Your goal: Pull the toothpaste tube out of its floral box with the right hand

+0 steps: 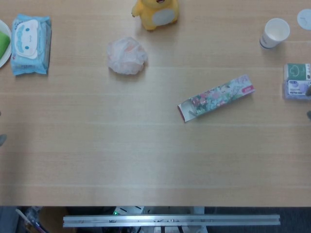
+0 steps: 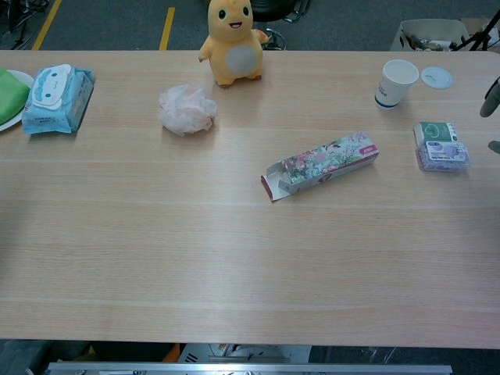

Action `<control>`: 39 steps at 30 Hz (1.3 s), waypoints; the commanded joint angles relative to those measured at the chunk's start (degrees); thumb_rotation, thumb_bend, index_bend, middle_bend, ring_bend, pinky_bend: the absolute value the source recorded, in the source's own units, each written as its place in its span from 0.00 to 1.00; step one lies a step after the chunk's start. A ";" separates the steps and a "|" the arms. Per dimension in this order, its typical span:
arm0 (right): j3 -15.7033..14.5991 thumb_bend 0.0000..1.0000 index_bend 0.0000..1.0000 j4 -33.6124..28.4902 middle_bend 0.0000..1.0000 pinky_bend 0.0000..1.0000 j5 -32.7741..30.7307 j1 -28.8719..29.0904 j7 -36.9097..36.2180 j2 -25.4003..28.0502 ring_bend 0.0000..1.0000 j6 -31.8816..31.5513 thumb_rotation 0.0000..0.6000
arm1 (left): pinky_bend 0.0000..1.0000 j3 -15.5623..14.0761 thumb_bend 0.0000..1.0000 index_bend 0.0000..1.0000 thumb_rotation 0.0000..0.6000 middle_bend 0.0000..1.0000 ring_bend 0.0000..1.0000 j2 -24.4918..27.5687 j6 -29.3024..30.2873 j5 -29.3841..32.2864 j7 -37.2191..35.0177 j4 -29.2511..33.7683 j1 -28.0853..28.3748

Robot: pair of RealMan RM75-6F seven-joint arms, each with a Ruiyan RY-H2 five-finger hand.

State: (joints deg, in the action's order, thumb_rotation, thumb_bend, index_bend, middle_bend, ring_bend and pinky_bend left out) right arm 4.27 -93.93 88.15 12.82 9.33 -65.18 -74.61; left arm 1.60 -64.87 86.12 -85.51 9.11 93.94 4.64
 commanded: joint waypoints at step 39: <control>1.70 0.00 0.30 14.79 0.26 0.24 -8.15 21.30 8.48 -18.17 0.16 24.44 1.00 | 0.53 -0.79 0.07 0.47 1.00 0.37 0.37 -0.75 0.02 1.19 -3.54 -3.15 -2.21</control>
State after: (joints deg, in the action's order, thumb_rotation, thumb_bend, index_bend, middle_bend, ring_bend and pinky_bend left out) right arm 5.98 -80.27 80.65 33.47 17.38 -82.26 -50.76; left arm 0.81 -65.62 86.14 -84.32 5.58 90.80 2.44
